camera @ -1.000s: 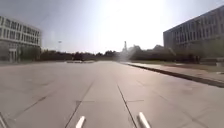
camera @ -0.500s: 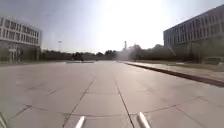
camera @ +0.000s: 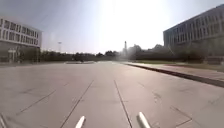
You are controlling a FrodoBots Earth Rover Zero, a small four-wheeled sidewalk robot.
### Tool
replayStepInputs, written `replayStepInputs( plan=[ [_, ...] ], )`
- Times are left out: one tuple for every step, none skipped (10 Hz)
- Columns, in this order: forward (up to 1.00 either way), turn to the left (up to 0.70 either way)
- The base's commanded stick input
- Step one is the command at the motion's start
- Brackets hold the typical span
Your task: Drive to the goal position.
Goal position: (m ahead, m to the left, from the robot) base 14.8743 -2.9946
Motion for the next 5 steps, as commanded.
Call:
replayStepInputs(
  plan=[
    [0.7,0.0],
    [0.7,0.0],
    [0.7,0.0],
    [0.7,0.0],
    [0.7,0.0]
  ],
)
